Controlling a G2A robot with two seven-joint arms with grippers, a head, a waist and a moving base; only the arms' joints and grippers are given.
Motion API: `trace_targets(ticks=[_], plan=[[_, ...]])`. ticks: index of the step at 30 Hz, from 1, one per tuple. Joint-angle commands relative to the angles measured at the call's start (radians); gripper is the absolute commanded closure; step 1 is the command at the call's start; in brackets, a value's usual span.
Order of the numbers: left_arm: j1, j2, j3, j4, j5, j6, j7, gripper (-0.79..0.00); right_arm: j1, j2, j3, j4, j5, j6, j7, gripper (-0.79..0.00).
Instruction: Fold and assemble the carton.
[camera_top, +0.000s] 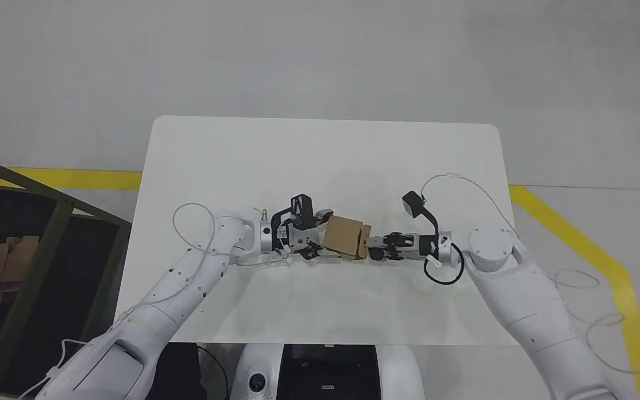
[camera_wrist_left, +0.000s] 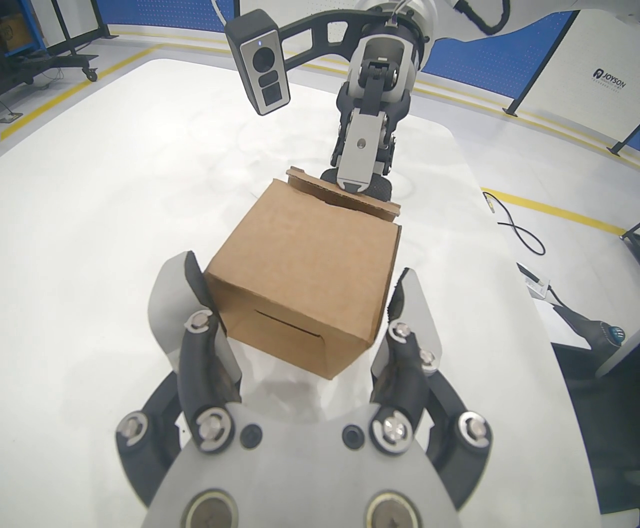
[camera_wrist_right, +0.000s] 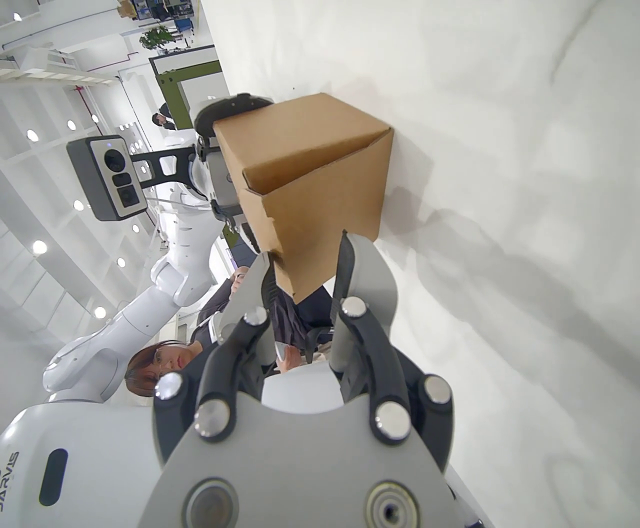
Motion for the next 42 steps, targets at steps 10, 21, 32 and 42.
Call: trace_targets(ticks=[10,21,32,42], plan=[[0.000,0.000,0.000,0.003,0.000,0.001,0.004,-0.653,-0.006,0.003,0.002,-0.013,-0.022,0.025,-0.028,-0.191],[0.000,0.000,-0.001,0.001,0.003,-0.001,0.003,-0.668,-0.005,0.003,-0.002,-0.029,-0.040,0.039,-0.043,-0.191],[0.005,0.001,-0.004,-0.007,0.002,0.001,0.009,-0.668,0.007,0.000,-0.016,-0.046,-0.061,0.053,-0.057,-0.185],[0.006,0.001,-0.004,-0.007,0.002,-0.001,0.012,-0.665,0.016,-0.003,-0.028,-0.064,-0.089,0.071,-0.085,-0.154]])
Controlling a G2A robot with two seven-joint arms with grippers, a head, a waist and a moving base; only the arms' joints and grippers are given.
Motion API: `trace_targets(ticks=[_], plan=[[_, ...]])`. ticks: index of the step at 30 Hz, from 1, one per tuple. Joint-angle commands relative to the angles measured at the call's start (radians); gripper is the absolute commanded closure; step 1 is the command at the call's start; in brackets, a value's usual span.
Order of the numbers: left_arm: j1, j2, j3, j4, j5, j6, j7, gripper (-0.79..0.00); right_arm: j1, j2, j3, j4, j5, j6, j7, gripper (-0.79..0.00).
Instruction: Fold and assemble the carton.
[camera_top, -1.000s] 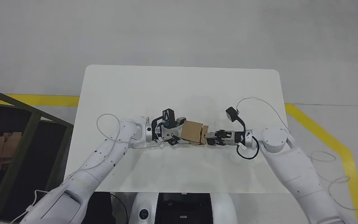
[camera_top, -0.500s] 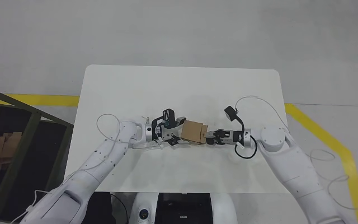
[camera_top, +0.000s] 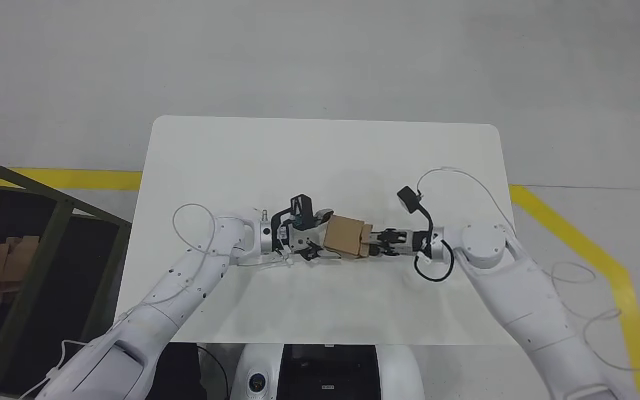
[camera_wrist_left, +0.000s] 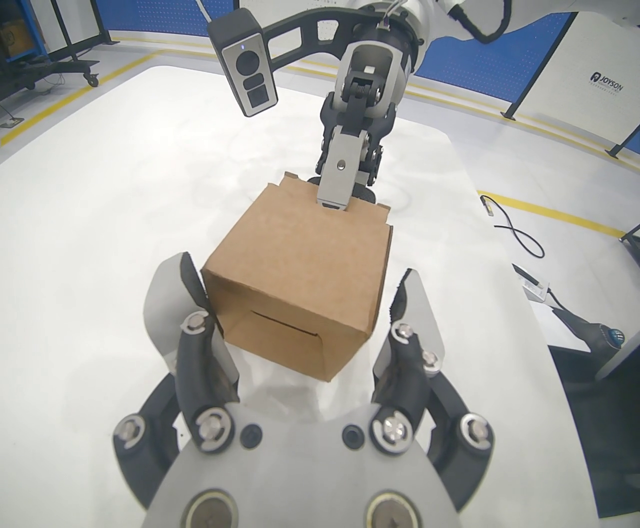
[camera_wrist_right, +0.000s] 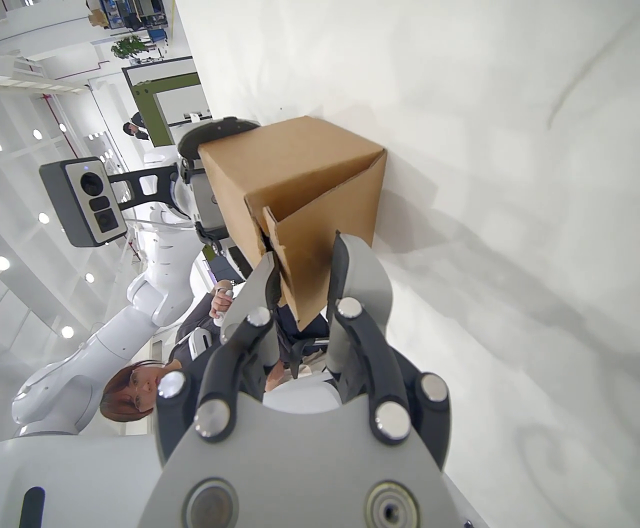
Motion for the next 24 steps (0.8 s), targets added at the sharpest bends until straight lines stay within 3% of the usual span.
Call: trace_targets(ticks=[1,12,24], plan=[[0.000,0.000,0.000,0.001,-0.001,0.000,-0.001,-0.665,0.001,0.000,-0.001,-0.006,-0.005,0.002,-0.003,-0.151],[0.000,-0.001,0.001,0.002,-0.003,0.003,-0.004,-0.662,0.001,0.001,0.002,-0.032,-0.026,0.011,-0.018,-0.231],[-0.004,-0.003,0.005,0.010,-0.009,0.001,-0.013,-0.656,-0.046,0.019,0.055,-0.088,-0.040,0.022,-0.021,-0.209]])
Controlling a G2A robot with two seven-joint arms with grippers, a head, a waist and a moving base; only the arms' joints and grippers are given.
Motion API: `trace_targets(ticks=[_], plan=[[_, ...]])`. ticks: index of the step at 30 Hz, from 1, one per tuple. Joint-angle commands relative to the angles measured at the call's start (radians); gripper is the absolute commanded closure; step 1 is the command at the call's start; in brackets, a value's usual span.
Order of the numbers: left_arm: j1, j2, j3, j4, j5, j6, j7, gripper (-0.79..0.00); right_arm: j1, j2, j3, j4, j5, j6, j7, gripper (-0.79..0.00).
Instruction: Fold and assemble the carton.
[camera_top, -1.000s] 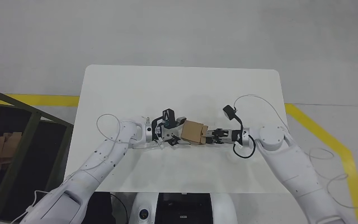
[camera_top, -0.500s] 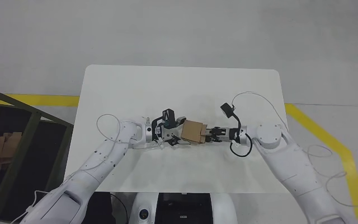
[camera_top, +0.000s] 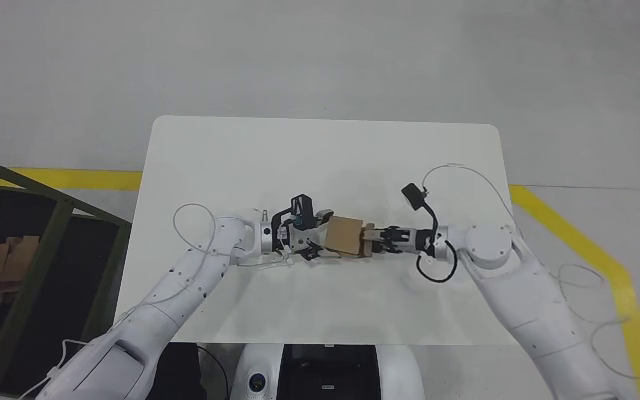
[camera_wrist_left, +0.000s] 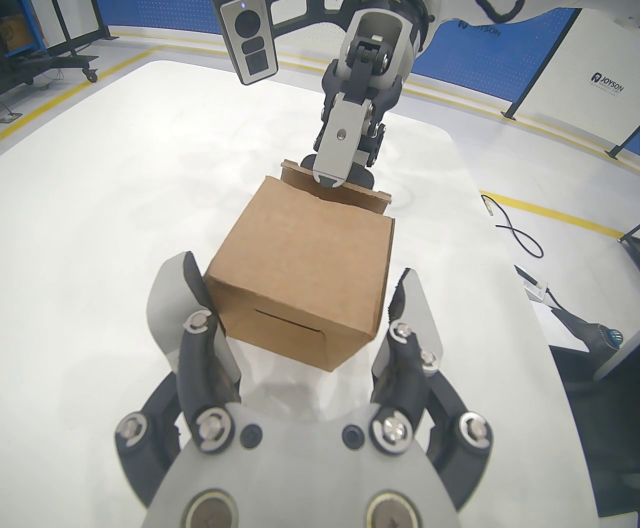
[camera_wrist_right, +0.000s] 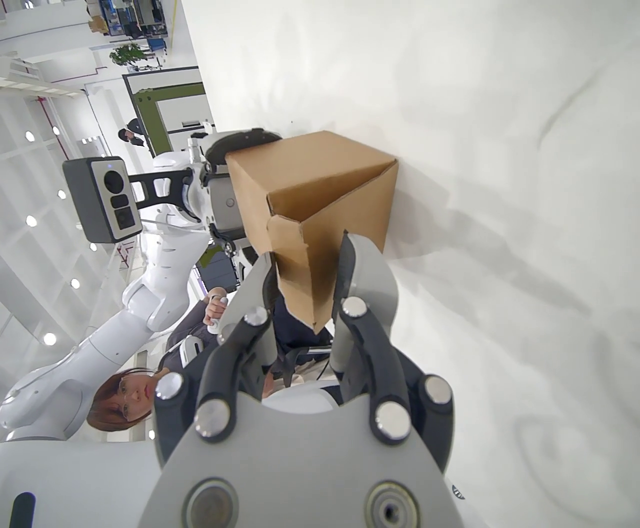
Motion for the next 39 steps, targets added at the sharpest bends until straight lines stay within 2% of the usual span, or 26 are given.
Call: trace_targets(ticks=[1,7,11,17,19,24,28,35,39], plan=[[-0.001,0.000,0.000,0.001,-0.002,0.000,-0.001,-0.659,-0.007,0.003,0.008,-0.008,-0.002,0.002,-0.001,-0.203],[-0.003,-0.002,0.002,0.002,-0.002,0.000,-0.006,-0.656,-0.021,0.006,0.022,-0.008,0.032,-0.009,0.021,-0.219],[-0.006,-0.002,0.004,0.003,-0.002,-0.001,-0.006,-0.659,-0.016,0.004,0.019,0.016,0.078,-0.021,0.054,-0.308],[-0.007,-0.004,0.008,0.006,-0.004,-0.002,-0.007,-0.656,-0.001,-0.003,0.009,0.065,0.155,-0.058,0.098,-0.265],[-0.008,-0.005,0.008,0.007,-0.004,-0.001,-0.006,-0.656,0.005,-0.006,0.005,0.081,0.173,-0.067,0.109,-0.215],[-0.010,-0.005,0.008,0.013,-0.005,0.001,-0.007,-0.650,0.019,-0.011,-0.009,0.113,0.194,-0.078,0.123,-0.163],[-0.011,-0.006,0.009,0.017,-0.003,0.006,-0.005,-0.643,0.029,-0.015,-0.021,0.136,0.201,-0.083,0.127,-0.077],[-0.011,-0.006,0.008,0.023,-0.003,0.008,0.000,-0.650,0.046,-0.020,-0.040,0.159,0.189,-0.078,0.120,-0.086],[-0.011,-0.006,0.007,0.023,-0.003,0.008,0.003,-0.643,0.051,-0.021,-0.044,0.162,0.179,-0.074,0.112,-0.148]])
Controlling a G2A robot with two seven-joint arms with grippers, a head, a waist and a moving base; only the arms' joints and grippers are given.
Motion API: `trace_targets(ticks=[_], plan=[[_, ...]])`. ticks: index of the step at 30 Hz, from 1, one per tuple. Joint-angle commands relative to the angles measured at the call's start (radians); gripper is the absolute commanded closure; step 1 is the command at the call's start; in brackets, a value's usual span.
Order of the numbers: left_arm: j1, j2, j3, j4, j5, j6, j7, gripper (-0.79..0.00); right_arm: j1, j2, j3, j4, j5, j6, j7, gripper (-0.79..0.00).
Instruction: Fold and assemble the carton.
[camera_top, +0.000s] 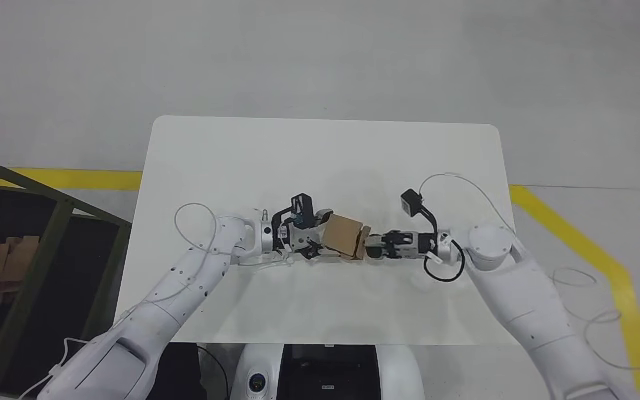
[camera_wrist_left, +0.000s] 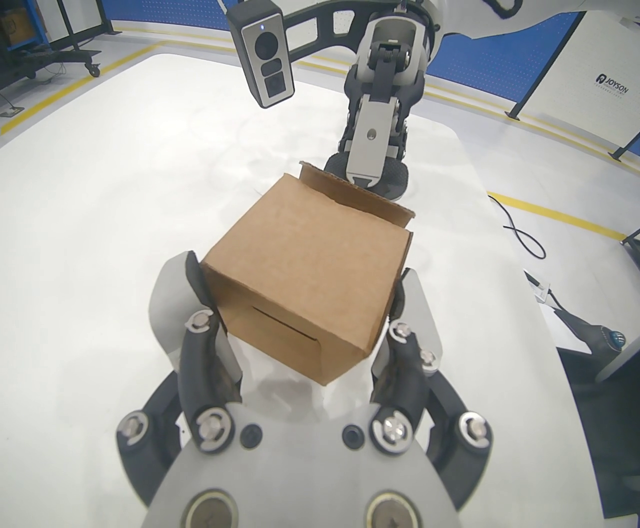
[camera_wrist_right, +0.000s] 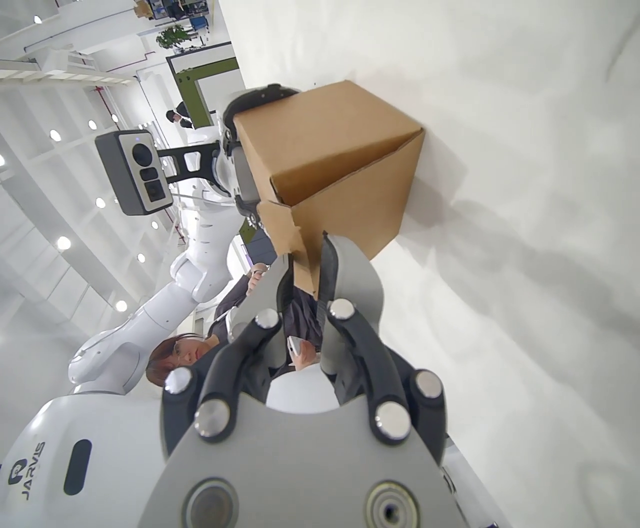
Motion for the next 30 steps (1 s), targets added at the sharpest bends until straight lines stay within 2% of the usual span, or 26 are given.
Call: trace_targets(ticks=[1,5,9,15,30], plan=[[0.000,0.000,0.000,0.000,0.000,0.000,0.001,-0.643,0.002,0.000,-0.001,0.000,-0.007,0.004,-0.005,-0.169],[0.000,0.000,0.000,0.001,-0.001,-0.002,0.001,-0.646,0.002,0.000,-0.002,0.000,-0.018,0.010,-0.013,-0.163],[0.000,-0.001,-0.001,0.000,-0.003,-0.002,0.000,-0.653,0.000,0.001,-0.001,-0.004,-0.026,0.014,-0.022,-0.102],[0.001,-0.001,-0.001,-0.002,-0.002,-0.002,0.002,-0.656,0.008,0.001,-0.010,-0.020,-0.068,0.030,-0.032,-0.095],[0.002,-0.001,0.000,-0.002,-0.003,-0.006,0.002,-0.650,-0.002,0.000,-0.009,-0.051,-0.064,0.036,-0.061,-0.080]])
